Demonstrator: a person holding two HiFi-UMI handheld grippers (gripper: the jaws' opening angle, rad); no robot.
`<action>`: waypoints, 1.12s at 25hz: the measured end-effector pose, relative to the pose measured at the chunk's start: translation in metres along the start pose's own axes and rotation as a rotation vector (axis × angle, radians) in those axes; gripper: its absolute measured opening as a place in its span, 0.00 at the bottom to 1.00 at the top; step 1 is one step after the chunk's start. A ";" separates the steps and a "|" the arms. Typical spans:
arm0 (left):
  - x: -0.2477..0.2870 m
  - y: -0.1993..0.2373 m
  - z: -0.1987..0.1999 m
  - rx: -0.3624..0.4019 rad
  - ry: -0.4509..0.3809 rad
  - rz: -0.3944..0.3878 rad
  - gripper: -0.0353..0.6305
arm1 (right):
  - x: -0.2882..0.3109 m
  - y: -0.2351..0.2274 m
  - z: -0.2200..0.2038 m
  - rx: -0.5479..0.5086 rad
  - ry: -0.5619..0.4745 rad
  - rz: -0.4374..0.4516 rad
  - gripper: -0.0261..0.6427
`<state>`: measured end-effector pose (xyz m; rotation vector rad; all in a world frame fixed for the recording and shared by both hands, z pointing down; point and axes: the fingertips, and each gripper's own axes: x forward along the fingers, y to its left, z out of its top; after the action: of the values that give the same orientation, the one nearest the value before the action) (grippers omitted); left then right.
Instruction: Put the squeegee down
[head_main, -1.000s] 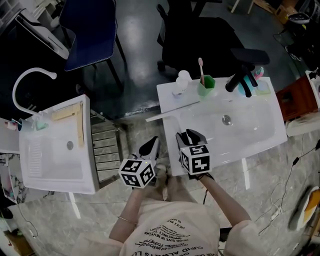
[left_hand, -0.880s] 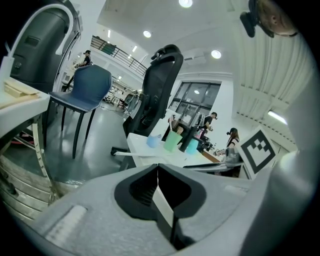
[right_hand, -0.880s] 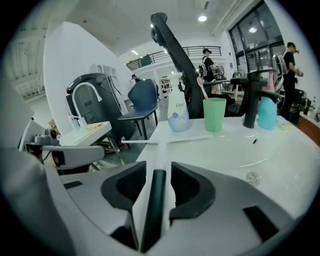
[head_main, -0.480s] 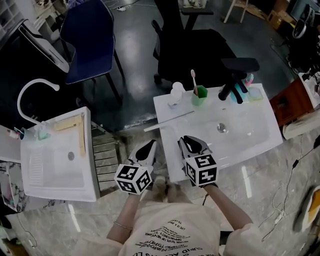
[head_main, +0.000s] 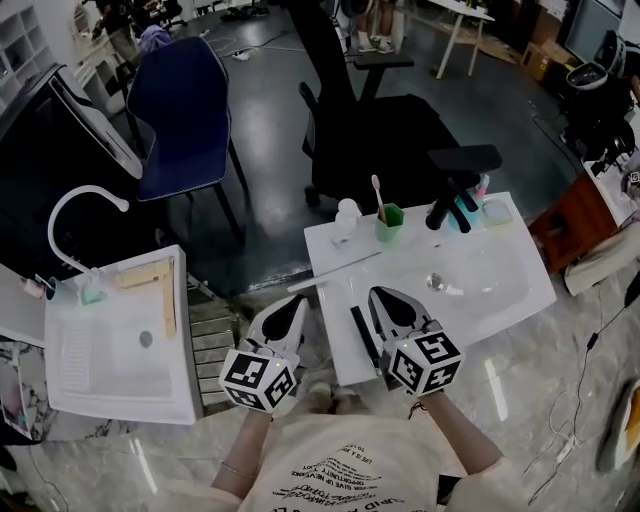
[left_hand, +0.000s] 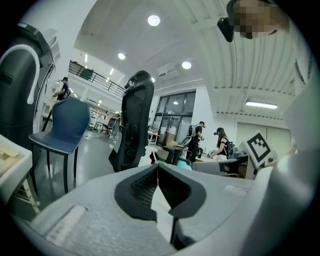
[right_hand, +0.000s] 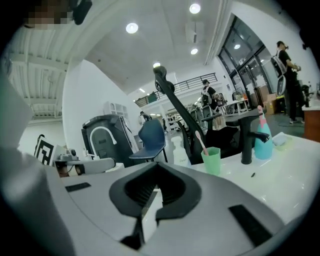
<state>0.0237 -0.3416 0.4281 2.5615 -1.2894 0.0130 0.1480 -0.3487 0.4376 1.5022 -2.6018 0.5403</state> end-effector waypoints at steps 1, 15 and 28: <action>-0.001 -0.001 0.006 0.012 -0.011 -0.001 0.09 | -0.003 0.000 0.006 0.008 -0.023 0.004 0.05; -0.022 -0.007 0.061 0.127 -0.114 0.014 0.09 | -0.039 -0.004 0.058 -0.019 -0.187 0.009 0.05; -0.031 0.001 0.061 0.122 -0.125 0.061 0.09 | -0.054 -0.004 0.072 -0.038 -0.230 0.008 0.04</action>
<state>-0.0032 -0.3326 0.3658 2.6613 -1.4535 -0.0591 0.1861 -0.3311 0.3582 1.6312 -2.7687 0.3335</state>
